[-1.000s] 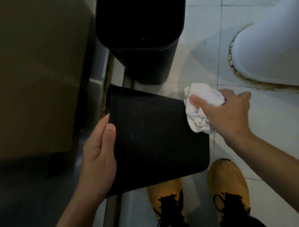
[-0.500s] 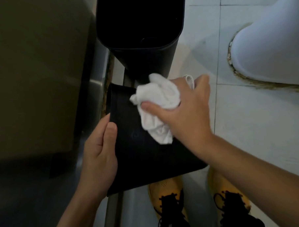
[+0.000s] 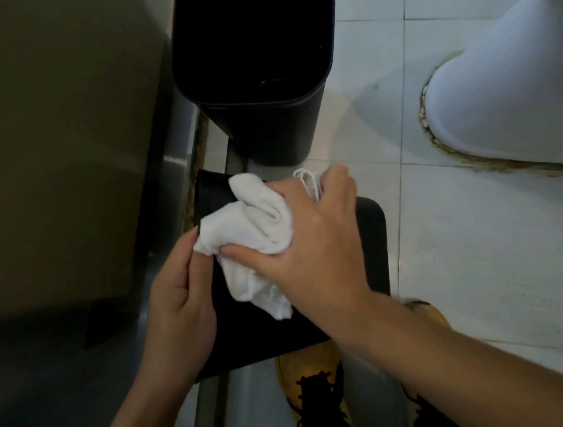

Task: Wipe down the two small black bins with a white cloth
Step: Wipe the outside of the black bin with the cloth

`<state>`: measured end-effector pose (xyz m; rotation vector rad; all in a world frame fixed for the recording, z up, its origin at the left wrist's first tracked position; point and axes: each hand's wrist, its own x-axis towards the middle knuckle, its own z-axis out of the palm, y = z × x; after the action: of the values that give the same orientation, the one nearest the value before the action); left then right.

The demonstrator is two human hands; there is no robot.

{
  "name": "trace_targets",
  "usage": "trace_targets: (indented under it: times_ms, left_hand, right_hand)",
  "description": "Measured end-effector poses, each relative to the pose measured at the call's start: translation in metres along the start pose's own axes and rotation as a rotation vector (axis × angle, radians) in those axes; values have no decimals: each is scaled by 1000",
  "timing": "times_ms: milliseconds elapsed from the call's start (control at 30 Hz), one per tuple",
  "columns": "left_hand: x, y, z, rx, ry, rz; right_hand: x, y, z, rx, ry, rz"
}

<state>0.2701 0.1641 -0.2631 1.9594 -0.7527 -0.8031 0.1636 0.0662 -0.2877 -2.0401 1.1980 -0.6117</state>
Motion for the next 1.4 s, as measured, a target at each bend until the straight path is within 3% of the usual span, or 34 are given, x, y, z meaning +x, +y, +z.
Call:
trace_targets:
  times_ms: [200,367,433,600,733,833,933,1067,1267,1400]
  left_hand:
    - [2,3,0,68,6,54]
    - [1,8,1,61,-23,9]
    - [1,8,0,65,-28,-6]
    - [12,11,1,10,-64,-129]
    - [18,16,8,93,-66,-3]
    - [11,12,8,153,-41,62]
    - [-1,7,10,167,-5,73]
    - [-5,5,8,247,43,117]
    - [-8,7,6,165,45,61]
    - [-3,7,5,116,35,0]
  right_hand:
    - [19,30,3,-37,65,122]
    - [49,94,-25,-205,9,534]
    - [55,117,-38,-270,-24,616]
    - [29,110,-41,-126,91,485]
    - [13,55,-36,64,80,285]
    - [2,16,-25,78,-8,93]
    - [-1,3,-13,66,32,16]
    - [19,15,-10,39,34,109]
    - [43,89,-37,-171,48,468]
    - [31,117,-51,-272,101,482]
